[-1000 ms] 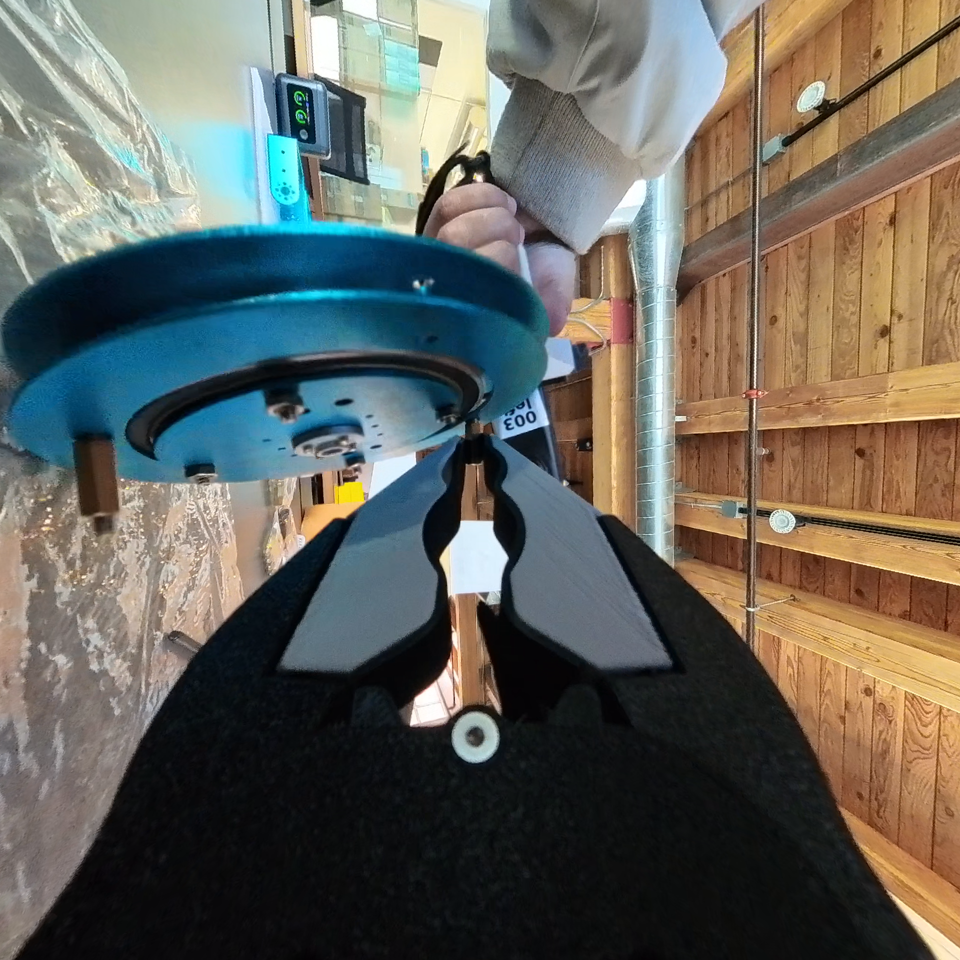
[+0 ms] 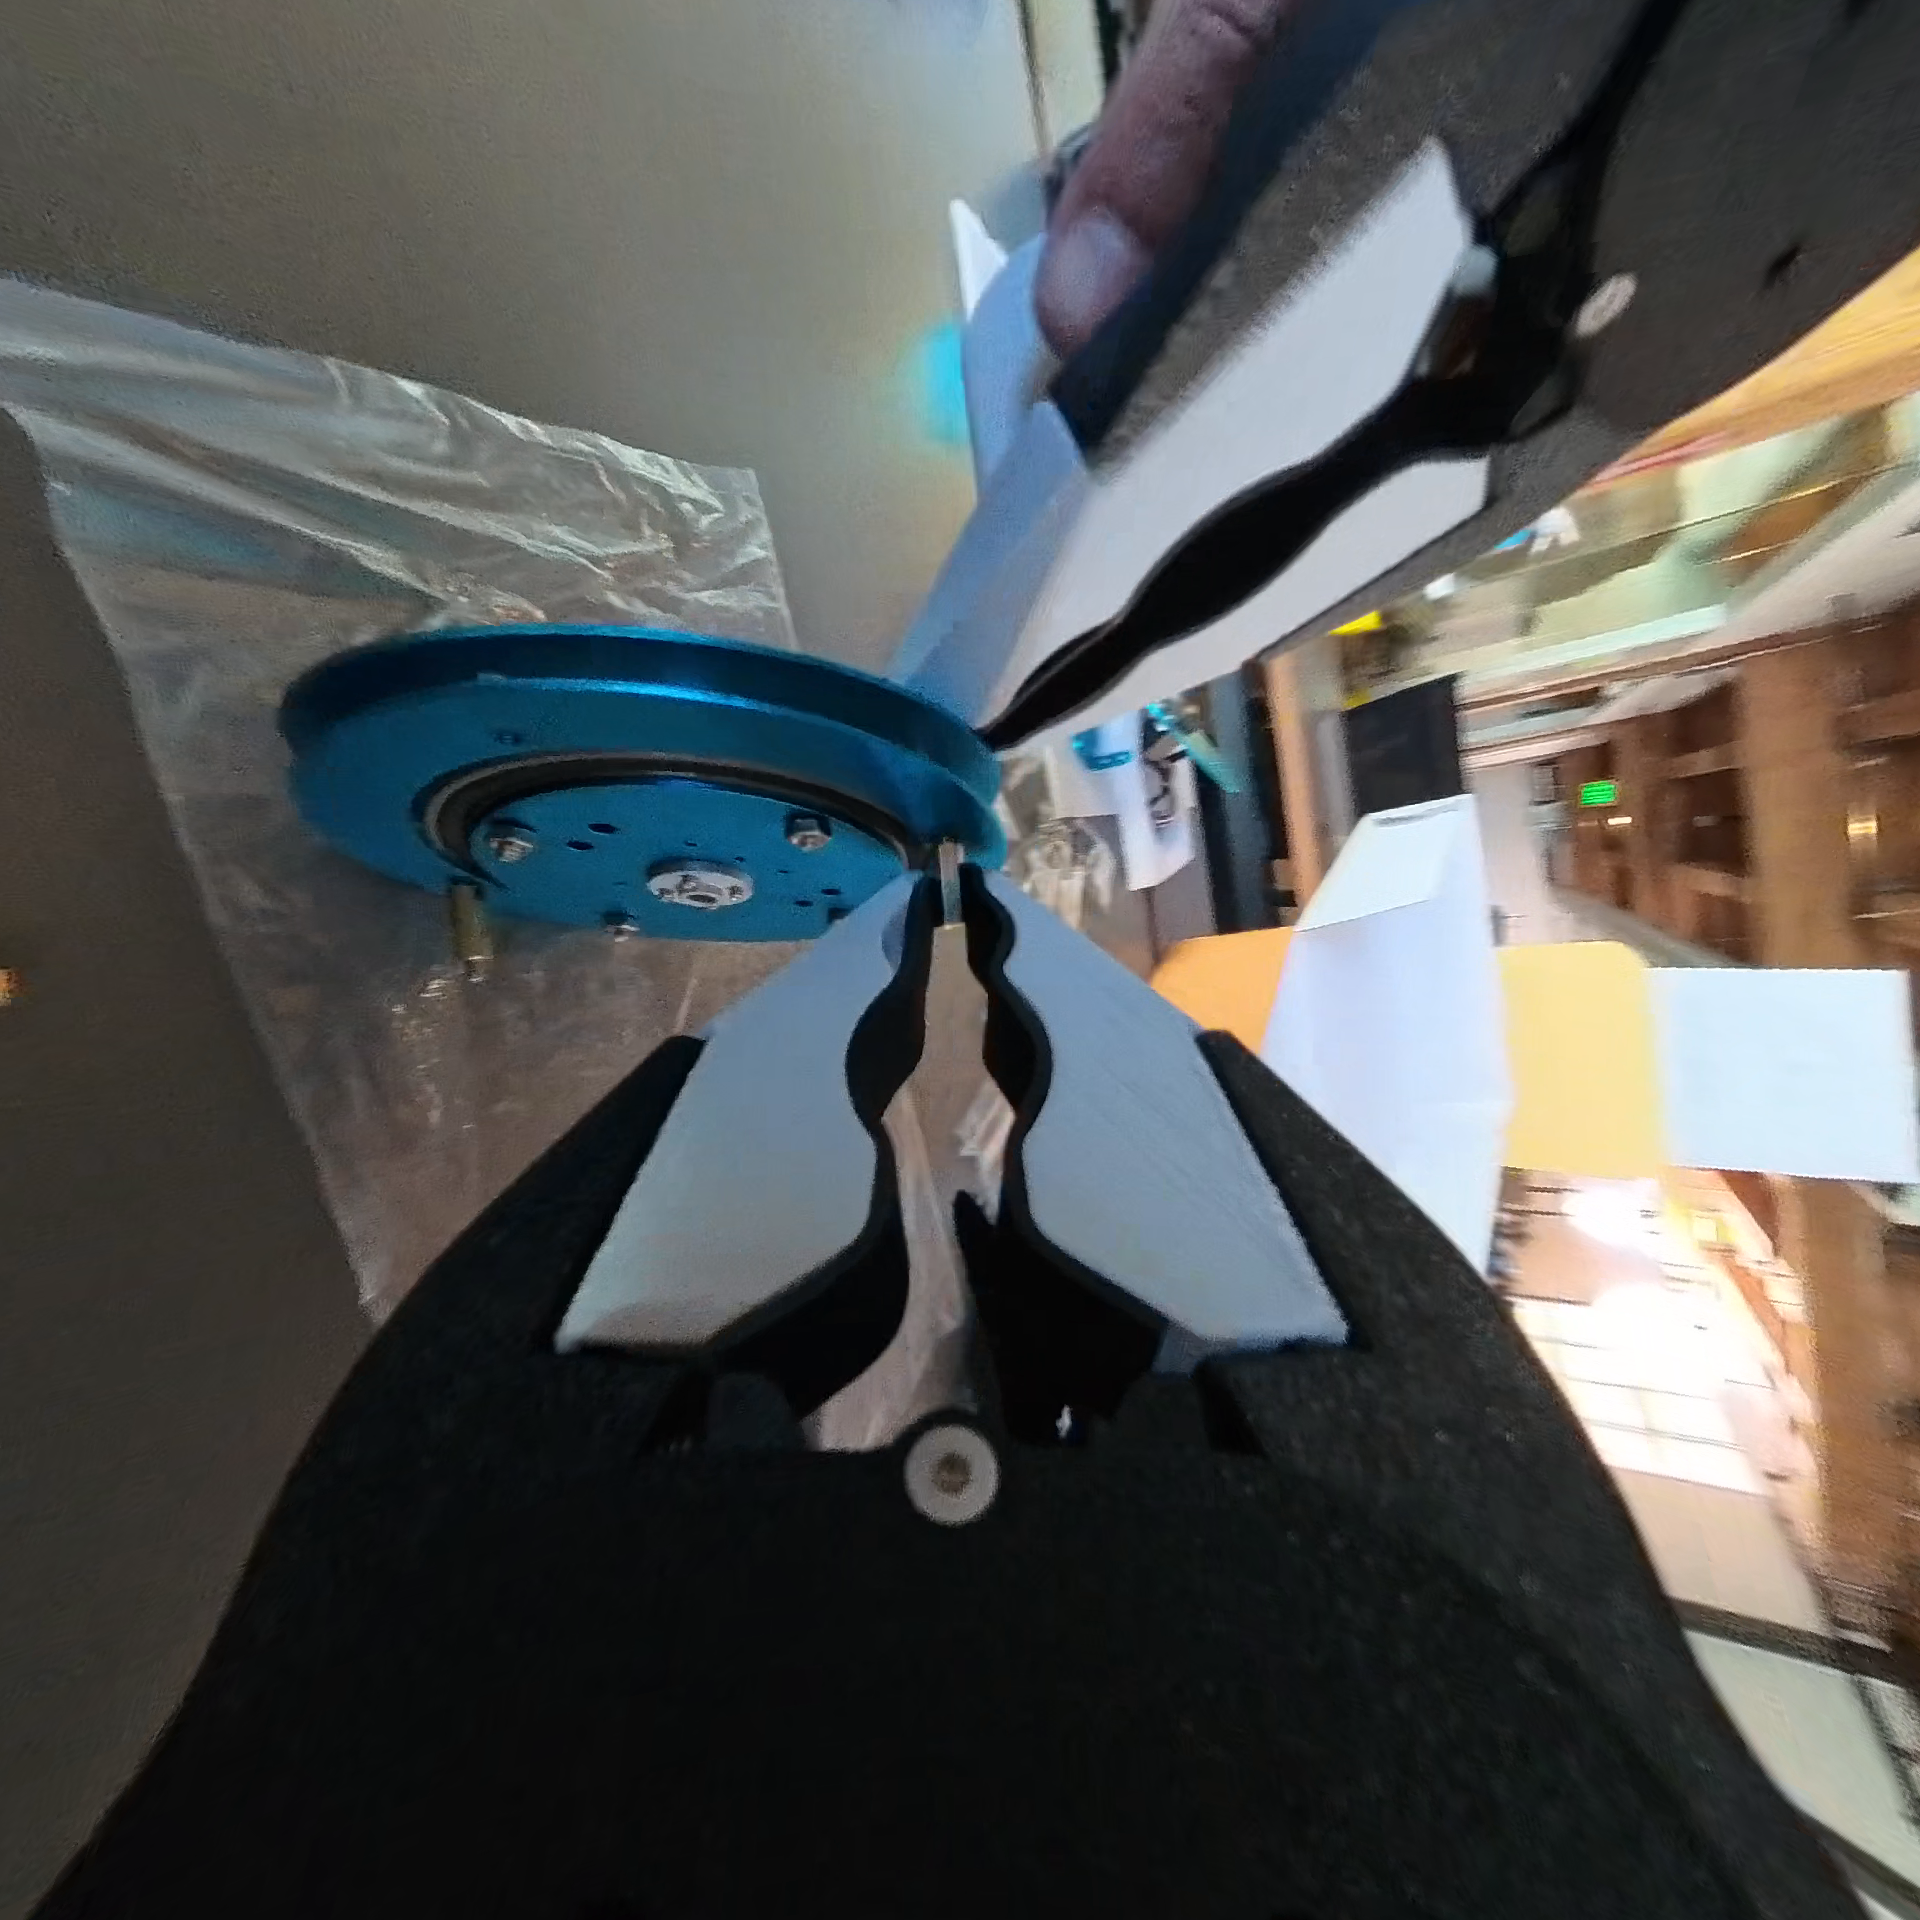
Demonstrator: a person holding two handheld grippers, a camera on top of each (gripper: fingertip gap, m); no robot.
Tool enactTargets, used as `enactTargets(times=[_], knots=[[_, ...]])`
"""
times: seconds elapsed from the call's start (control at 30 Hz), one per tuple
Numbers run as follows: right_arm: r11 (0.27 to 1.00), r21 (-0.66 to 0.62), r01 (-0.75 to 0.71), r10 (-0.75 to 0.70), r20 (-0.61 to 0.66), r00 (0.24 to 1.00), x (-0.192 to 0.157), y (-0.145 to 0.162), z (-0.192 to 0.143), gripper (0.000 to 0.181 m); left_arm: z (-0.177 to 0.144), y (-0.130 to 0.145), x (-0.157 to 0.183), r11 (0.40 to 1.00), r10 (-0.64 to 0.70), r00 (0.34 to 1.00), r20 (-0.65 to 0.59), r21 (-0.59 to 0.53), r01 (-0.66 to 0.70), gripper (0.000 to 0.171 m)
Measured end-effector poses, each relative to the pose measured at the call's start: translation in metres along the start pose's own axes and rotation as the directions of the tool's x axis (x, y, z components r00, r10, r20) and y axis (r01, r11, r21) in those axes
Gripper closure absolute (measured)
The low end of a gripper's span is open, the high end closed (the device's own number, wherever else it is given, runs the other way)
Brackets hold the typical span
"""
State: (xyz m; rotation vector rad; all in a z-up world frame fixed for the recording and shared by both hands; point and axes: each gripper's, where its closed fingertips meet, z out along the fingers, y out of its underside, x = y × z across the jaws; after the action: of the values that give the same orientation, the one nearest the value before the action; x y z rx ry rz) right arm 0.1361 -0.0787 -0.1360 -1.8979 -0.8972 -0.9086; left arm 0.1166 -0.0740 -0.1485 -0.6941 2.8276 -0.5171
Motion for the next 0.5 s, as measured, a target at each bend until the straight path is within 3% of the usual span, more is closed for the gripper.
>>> enactTargets(times=[0.13, 0.27, 0.4, 0.5], knots=[[0.995, -0.031, -0.097, 0.101, 0.164, 0.981, -0.003, -0.001, -0.005, 0.176, 0.001, -0.002, -0.002, 0.997, 0.073, 0.985, 0.156, -0.008, -0.072, 0.169], [0.966, -0.049, -0.255, 0.256, 0.337, 0.906, -0.005, 0.0, -0.008, 0.176, 0.003, -0.006, -0.005, 0.994, 0.093, 0.962, 0.255, 0.034, -0.105, 0.169], [0.904, -0.117, -0.411, 0.414, 0.478, 0.775, -0.006, 0.003, -0.01, 0.176, 0.005, -0.009, -0.01, 0.982, 0.145, 0.905, 0.4, 0.052, -0.18, 0.169], [0.836, -0.232, -0.497, 0.531, 0.568, 0.629, -0.008, 0.006, -0.011, 0.177, 0.005, -0.013, -0.013, 0.964, 0.219, 0.8, 0.558, 0.003, -0.265, 0.169]])
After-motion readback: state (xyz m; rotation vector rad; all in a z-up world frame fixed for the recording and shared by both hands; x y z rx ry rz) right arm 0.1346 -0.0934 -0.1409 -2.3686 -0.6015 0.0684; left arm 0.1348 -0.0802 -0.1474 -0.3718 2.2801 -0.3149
